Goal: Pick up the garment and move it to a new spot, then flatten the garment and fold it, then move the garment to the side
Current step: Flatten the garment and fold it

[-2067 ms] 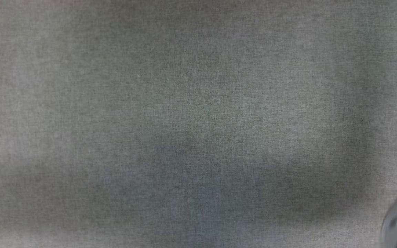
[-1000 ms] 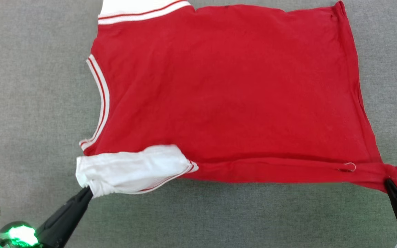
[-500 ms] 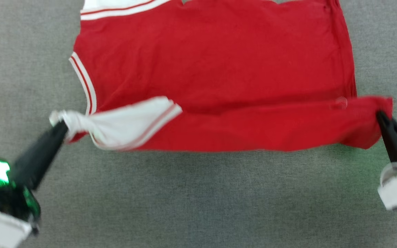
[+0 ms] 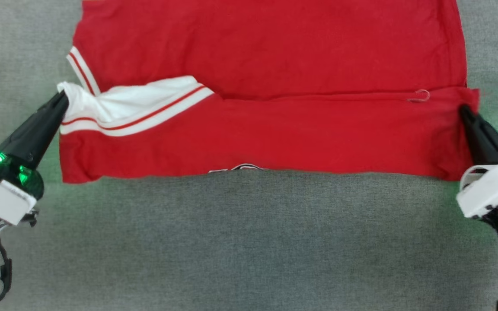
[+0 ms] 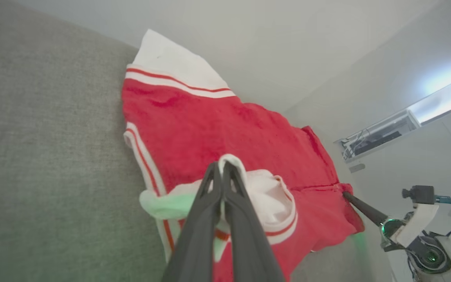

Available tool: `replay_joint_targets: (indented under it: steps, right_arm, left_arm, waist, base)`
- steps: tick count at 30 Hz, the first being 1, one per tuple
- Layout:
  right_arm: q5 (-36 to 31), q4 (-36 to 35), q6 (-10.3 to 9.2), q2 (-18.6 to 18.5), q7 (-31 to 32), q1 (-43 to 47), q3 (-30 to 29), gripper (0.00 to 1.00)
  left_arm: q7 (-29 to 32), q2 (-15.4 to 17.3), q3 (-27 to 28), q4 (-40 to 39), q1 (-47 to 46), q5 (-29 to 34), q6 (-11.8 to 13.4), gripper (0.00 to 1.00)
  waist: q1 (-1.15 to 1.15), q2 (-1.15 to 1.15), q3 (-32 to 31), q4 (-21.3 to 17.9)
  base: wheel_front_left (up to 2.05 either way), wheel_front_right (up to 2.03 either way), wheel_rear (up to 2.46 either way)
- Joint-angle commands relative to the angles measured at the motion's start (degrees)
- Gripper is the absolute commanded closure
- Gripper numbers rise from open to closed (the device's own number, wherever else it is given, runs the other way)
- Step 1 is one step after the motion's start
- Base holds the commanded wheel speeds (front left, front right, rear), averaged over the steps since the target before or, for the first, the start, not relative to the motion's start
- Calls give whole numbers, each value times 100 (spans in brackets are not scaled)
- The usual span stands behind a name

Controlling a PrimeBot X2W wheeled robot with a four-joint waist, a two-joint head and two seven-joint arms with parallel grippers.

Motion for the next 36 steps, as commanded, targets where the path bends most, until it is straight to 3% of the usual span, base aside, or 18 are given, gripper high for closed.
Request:
replay_joint_targets:
  steps: [1, 9, 10, 11, 12, 13, 14, 15, 19, 23, 27, 33, 36]
  right_arm:
    - [-13, 44, -9, -2, -83, -93, 45, 100]
    - [-122, 526, -9, 0, -476, -273, 259, 100]
    - [-159, 566, -9, 1, -516, -306, 292, 100]
    - [-198, 586, -9, 0, -558, -328, 333, 100]
    - [-236, 609, -9, 2, -601, -334, 361, 84]
    - [-275, 628, -9, 2, -633, -338, 366, 60]
    - [-331, 631, -9, -1, -651, -349, 374, 22]
    - [-368, 631, -9, -1, -672, -361, 389, 0]
    - [-442, 575, -9, -3, -649, -337, 310, 0]
    - [-453, 450, -9, -1, -553, -251, 180, 0]
    - [-444, 298, -9, -1, -424, -143, 76, 0]
    - [-367, 142, -9, -1, -328, -85, 50, 0]
    - [-322, 79, -9, -2, -333, -55, 185, 0]
  left_arm:
    - [-23, 15, -57, 85, -96, 90, 4, 100]
    - [-354, 326, -922, 621, -395, 497, 4, 100]
    - [-426, 349, -1053, 662, -454, 528, 4, 72]
    - [-539, 421, -1159, 732, -524, 658, 4, 3]
    - [-659, 481, -1298, 795, -576, 716, 5, 0]
    - [-755, 521, -1429, 835, -628, 759, 5, 0]
    - [-846, 588, -1560, 857, -692, 813, 4, 0]
    - [-935, 667, -1683, 887, -759, 829, 5, 0]
    - [-1064, 1050, -2141, 920, -1003, 873, 5, 0]
    - [-773, 1403, -2568, 1027, -1292, 873, 4, 0]
    - [115, 1600, -2926, 920, -1549, 532, 5, 0]
    - [2223, 1631, -3311, 559, -1870, -336, 5, 0]
    - [2568, 1524, -3237, 814, -2051, -474, 4, 0]
  waist:
    - [0, 0, 67, -59]
    - [0, 0, 133, -170]
    - [0, 0, 123, -173]
    - [0, 0, 102, -173]
    - [0, 0, 68, -176]
    - [0, 0, 23, -176]
    - [0, 0, -25, -176]
    - [0, 0, -84, -173]
    - [0, 0, -372, -127]
    - [0, 0, -654, -46]
    - [0, 0, -824, 25]
    - [0, 0, -836, 14]
    - [0, 0, -735, -78]
  base:
    - [0, 0, 0]
    - [0, 0, 0]
    - [0, 0, 0]
    - [0, 0, 0]
    - [0, 0, 0]
    - [0, 0, 0]
    - [0, 0, 0]
    - [0, 0, 0]
    - [0, 0, 0]
    - [0, 0, 0]
    - [0, 0, 0]
    - [0, 0, 0]
    - [0, 0, 0]
